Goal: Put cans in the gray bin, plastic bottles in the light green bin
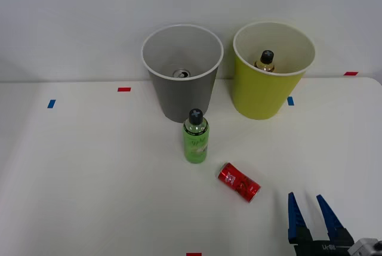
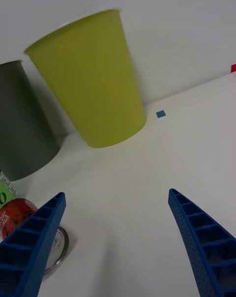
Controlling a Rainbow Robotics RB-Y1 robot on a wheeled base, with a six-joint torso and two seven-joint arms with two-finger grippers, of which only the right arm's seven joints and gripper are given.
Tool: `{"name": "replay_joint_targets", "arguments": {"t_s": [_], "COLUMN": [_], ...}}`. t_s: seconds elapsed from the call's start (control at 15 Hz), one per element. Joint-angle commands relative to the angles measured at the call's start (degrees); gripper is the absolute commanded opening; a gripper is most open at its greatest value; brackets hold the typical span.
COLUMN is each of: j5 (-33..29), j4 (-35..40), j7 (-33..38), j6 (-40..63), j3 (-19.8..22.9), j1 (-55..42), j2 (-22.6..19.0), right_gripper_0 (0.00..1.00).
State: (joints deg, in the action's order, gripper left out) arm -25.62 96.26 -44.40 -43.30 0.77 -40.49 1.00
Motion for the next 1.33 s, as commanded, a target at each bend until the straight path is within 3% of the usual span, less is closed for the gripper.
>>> {"name": "replay_joint_targets", "arguments": {"t_s": [0.07, 0.47, 1.33], "j5": [-1.3, -0.1, 0.7], "j4": [0.0, -7.0, -7.0], "j7": [0.2, -0.9, -1.4], "j6": [-0.5, -5.7, -10.0], "j3": [0.2, 0.4, 3.8], "j1": [0.0, 1.8, 0.9], "j2": [0.0, 0.0, 0.0], "right_gripper_0": [0.71, 0.71, 0.71]}}
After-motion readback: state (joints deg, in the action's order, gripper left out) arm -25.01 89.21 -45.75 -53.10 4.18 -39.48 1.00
